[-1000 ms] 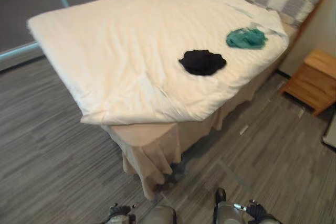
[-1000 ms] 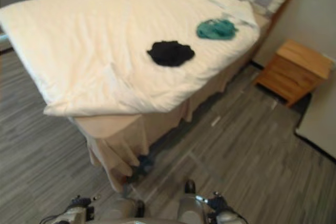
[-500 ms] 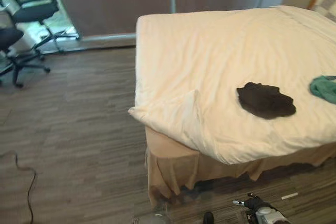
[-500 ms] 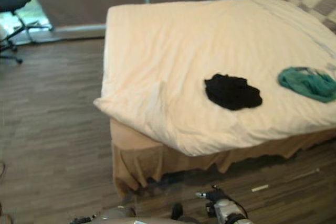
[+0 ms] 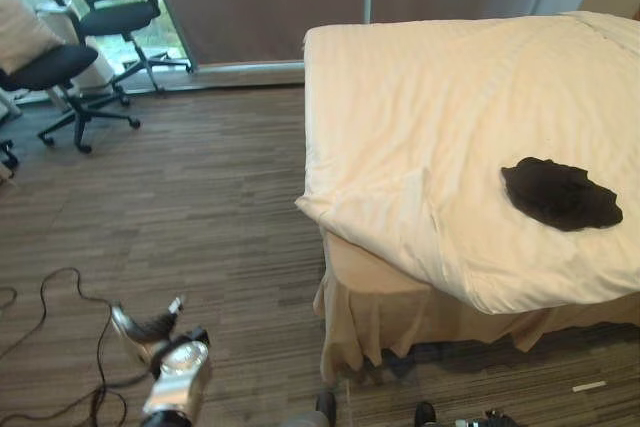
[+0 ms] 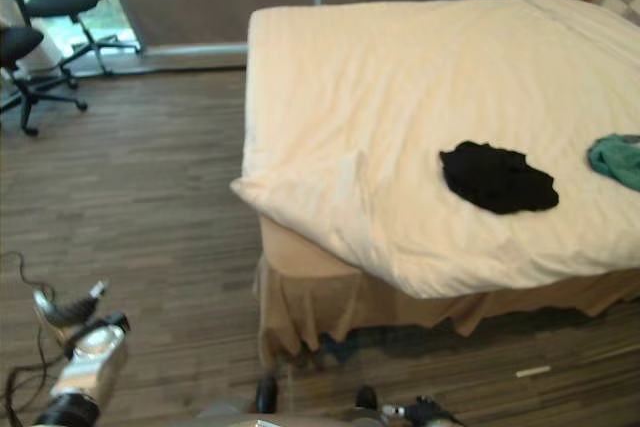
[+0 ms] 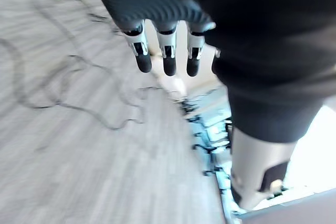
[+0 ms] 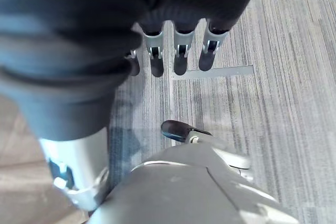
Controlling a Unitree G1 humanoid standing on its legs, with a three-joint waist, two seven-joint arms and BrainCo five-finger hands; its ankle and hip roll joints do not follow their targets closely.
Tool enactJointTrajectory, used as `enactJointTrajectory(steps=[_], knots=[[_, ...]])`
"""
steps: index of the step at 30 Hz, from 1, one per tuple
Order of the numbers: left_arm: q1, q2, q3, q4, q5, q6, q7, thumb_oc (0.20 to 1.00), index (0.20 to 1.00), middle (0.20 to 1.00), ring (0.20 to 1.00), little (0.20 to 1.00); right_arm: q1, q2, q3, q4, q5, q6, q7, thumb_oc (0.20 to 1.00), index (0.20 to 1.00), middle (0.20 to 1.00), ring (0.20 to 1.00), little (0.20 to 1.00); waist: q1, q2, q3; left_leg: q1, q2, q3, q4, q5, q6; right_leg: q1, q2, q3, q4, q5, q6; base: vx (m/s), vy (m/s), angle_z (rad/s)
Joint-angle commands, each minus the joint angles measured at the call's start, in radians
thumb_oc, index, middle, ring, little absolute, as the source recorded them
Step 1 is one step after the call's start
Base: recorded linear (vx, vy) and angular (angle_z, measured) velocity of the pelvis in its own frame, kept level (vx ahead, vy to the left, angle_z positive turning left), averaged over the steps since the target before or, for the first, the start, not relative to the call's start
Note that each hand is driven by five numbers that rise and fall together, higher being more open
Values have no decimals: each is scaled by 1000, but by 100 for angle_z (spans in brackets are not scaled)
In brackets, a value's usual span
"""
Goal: Tidy up the quilt and then pick up the clothes from the bed and put them into the laundry hamper.
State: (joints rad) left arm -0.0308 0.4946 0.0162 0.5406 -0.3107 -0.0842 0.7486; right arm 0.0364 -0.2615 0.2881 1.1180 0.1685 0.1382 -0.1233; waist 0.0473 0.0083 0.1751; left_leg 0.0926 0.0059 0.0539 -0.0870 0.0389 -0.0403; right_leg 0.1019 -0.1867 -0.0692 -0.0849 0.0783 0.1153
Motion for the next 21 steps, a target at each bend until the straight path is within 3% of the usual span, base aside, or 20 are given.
enactJointTrajectory(steps=[1, 3, 4, 7, 8, 10, 14, 15, 16, 17, 21], knots=[[-196, 108, -23, -34, 153, -16, -42, 1000, 1000, 1000, 1000, 1000, -9, -50, 99, -41, -134, -16, 16, 1000, 1000, 1000, 1000, 1000, -46, 41, -11, -72, 99, -87, 39, -8, -68, -6, 48, 15, 60, -108, 16, 79, -22, -19], [-313, 204, -65, -58, 196, -3, -88, 1000, 1000, 1000, 1000, 1000, -2, -74, 116, -60, -115, 1, 10, 1000, 1000, 1000, 1000, 1000, -81, 60, 1, -77, 107, -65, 35, -6, -71, -43, 46, 31, 74, -107, 22, 28, -11, -38], [-466, 290, -134, -33, 230, 11, -97, 1000, 1000, 1000, 1000, 1000, -22, -123, 107, -62, -121, 5, 25, 1000, 1000, 1000, 1000, 1000, -131, 91, 33, -94, 117, -35, 30, 1, -77, -99, 48, 61, 89, -105, 23, -45, 47, -41], [-562, 334, -199, 6, 275, 18, -87, 1000, 1000, 1000, 1000, 1000, -44, -163, 105, -73, -144, 1, 44, 1000, 1000, 1000, 1000, 1000, -164, 111, 66, -116, 123, -12, 32, 6, -82, -145, 51, 83, 100, -102, 22, -84, 90, -34], [-651, 375, -271, 34, 283, 33, -73, 1000, 1000, 1000, 1000, 1000, -71, -198, 113, -81, -159, -4, 57, 1000, 1000, 1000, 1000, 1000, -198, 127, 102, -139, 127, 10, 35, 12, -84, -190, 55, 107, 108, -98, 16, -63, 57, -48], [-733, 399, -331, 72, 299, 32, -58, 1000, 1000, 1000, 1000, 1000, -96, -226, 121, -77, -148, -12, 63, 1000, 1000, 1000, 1000, 1000, -225, 137, 137, -163, 132, 29, 39, 18, -87, -233, 64, 123, 120, -95, 11, -55, 44, -48], [-828, 406, -402, 117, 277, 69, -64, 1000, 1000, 1000, 1000, 1000, -125, -239, 119, -71, -128, -33, 63, 1000, 1000, 1000, 1000, 1000, -251, 138, 179, -197, 136, 48, 41, 24, -85, -287, 78, 147, 132, -90, 1, -37, -6, -51], [-861, 383, -428, 148, 276, 112, -77, 1000, 1000, 1000, 1000, 1000, -140, -240, 122, -74, -128, -47, 56, 1000, 1000, 1000, 1000, 1000, -261, 138, 196, -211, 136, 52, 41, 28, -86, -308, 84, 152, 138, -90, -1, -35, -6, -38], [-864, 381, -430, 151, 278, 113, -76, 1000, 1000, 1000, 1000, 1000, -141, -240, 122, -75, -128, -48, 56, 1000, 1000, 1000, 1000, 1000, -261, 138, 197, -213, 136, 53, 41, 29, -86, -311, 84, 153, 139, -90, -2, -38, 14, -38], [-892, 365, -455, 181, 283, 178, -103, 1000, 1000, 1000, 1000, 1000, -156, -245, 127, -89, -119, -56, 49, 1000, 1000, 1000, 1000, 1000, -267, 137, 211, -230, 136, 52, 46, 32, -86, -331, 87, 155, 150, -91, -5, -22, 13, -24], [-926, 323, -491, 252, 296, 250, -131, 1000, 1000, 1000, 1000, 1000, -182, -249, 133, -123, -82, -64, 31, 1000, 1000, 1000, 1000, 1000, -274, 134, 234, -266, 133, 48, 64, 35, -84, -371, 86, 158, 176, -93, -8, -25, 35, -14]])
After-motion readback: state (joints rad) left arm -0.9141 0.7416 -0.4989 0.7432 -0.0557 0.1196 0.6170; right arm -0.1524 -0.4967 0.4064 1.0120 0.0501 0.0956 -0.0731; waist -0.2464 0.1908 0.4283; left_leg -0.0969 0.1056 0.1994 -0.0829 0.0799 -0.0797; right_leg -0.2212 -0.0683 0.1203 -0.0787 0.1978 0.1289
